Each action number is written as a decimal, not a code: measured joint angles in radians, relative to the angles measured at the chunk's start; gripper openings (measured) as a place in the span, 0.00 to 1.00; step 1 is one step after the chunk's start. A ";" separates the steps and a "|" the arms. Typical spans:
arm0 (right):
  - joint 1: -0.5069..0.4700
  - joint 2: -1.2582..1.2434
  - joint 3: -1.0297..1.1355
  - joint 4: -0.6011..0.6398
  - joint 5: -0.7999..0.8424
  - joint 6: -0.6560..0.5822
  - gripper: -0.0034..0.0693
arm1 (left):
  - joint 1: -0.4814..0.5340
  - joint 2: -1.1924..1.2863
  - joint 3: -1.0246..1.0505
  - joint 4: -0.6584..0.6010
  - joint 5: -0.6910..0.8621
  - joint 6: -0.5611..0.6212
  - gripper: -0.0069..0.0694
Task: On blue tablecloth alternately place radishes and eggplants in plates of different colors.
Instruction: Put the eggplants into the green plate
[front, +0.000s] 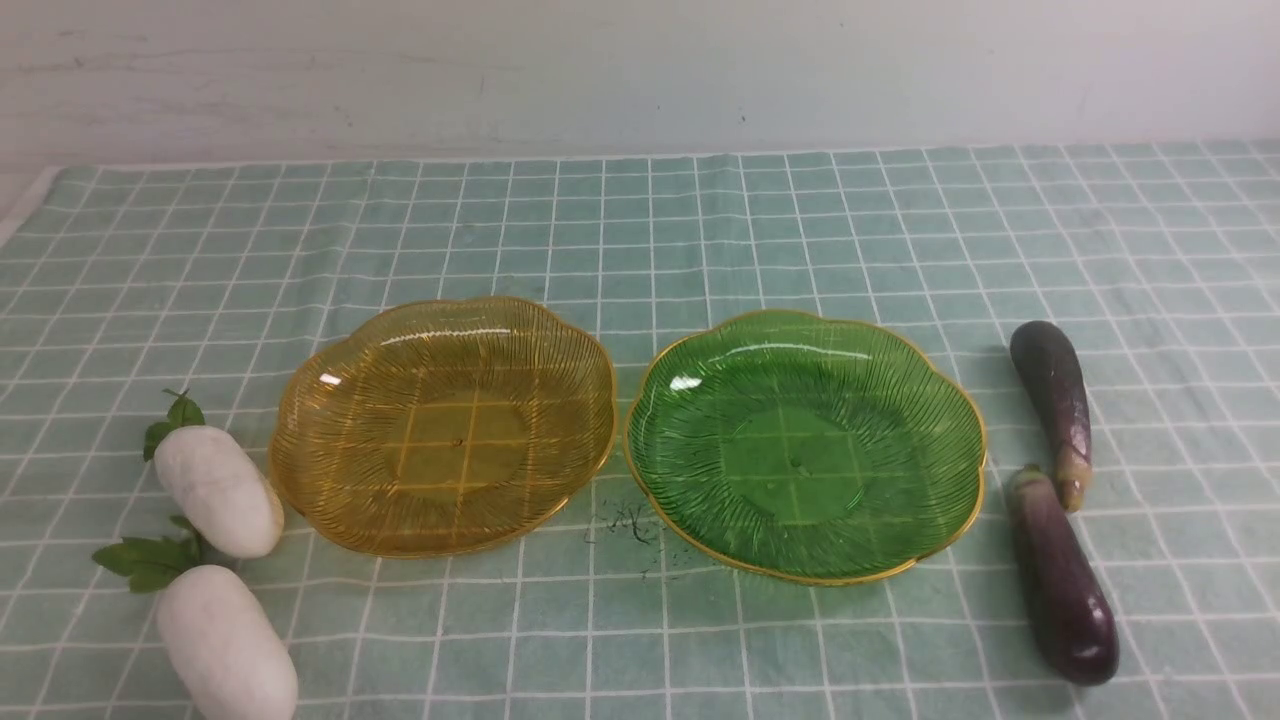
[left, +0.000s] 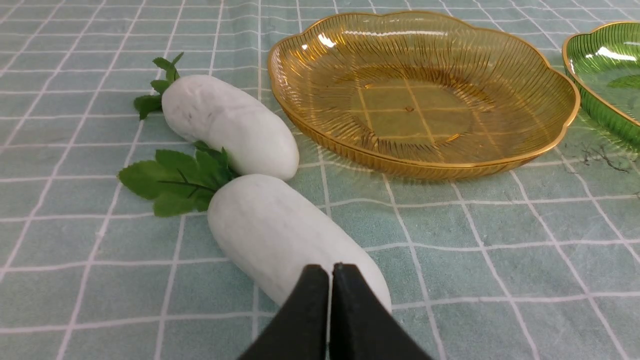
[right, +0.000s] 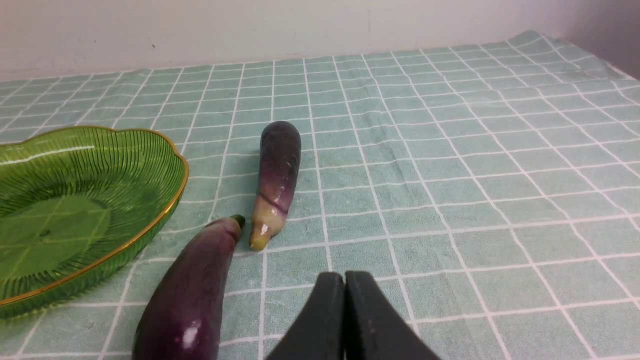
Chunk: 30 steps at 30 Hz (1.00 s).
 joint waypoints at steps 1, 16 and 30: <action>0.000 0.000 0.000 0.000 0.000 0.000 0.03 | 0.000 0.000 0.000 0.000 0.000 0.000 0.08; 0.000 0.000 0.000 0.000 0.000 0.000 0.03 | 0.000 0.000 0.000 -0.057 0.000 -0.020 0.08; 0.000 0.000 0.003 0.692 -0.163 0.313 0.03 | 0.000 0.000 0.001 -0.782 -0.015 -0.221 0.08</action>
